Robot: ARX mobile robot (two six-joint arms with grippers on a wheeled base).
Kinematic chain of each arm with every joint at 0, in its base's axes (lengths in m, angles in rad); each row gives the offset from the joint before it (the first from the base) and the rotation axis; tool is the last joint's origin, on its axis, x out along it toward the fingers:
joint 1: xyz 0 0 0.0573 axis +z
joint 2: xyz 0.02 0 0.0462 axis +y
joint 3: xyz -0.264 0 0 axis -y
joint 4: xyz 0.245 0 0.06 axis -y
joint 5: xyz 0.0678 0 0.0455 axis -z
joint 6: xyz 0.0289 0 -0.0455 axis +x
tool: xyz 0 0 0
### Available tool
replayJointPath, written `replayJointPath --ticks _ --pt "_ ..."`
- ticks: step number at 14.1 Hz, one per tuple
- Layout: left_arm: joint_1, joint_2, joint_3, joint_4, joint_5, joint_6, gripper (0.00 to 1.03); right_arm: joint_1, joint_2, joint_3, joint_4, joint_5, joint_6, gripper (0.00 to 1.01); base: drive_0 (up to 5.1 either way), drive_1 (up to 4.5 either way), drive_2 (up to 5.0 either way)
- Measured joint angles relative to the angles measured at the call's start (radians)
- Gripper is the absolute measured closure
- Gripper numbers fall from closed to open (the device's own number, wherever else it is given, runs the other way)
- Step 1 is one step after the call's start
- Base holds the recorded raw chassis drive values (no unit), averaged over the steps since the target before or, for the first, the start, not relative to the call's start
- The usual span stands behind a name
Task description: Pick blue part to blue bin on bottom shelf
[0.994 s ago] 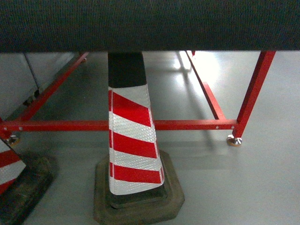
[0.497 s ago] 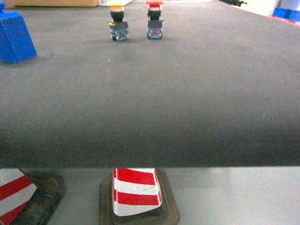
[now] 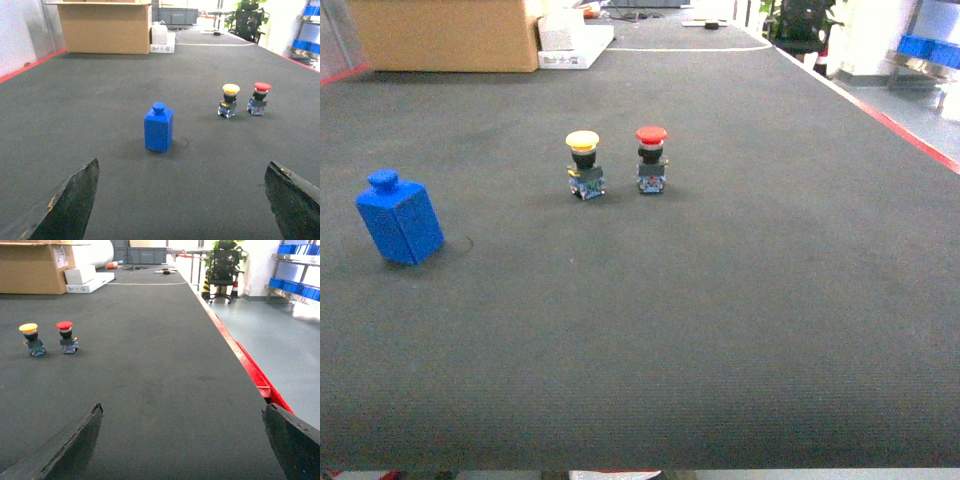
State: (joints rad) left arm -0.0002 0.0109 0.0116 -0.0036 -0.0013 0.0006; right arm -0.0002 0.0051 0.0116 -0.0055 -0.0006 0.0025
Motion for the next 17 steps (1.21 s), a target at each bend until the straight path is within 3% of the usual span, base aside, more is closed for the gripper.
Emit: replayJointPath --ticks 15,16,17 --pt "0.0 0.0 0.0 -0.001 0.001 0.0 0.05 0.0 0.0 0.0 0.001 0.0 0.0 0.03 0.0 0.0 0.0" --pt "-0.018 0.011 0.012 -0.055 -0.052 -0.021 0.05 0.0 0.0 0.0 0.001 0.0 0.0 0.03 0.0 0.0 0.0" --pt "-0.113 0.123 0.06 -0.142 -0.239 -0.086 0.05 0.0 0.0 0.0 0.0 0.002 0.0 0.03 0.0 0.0 0.0"
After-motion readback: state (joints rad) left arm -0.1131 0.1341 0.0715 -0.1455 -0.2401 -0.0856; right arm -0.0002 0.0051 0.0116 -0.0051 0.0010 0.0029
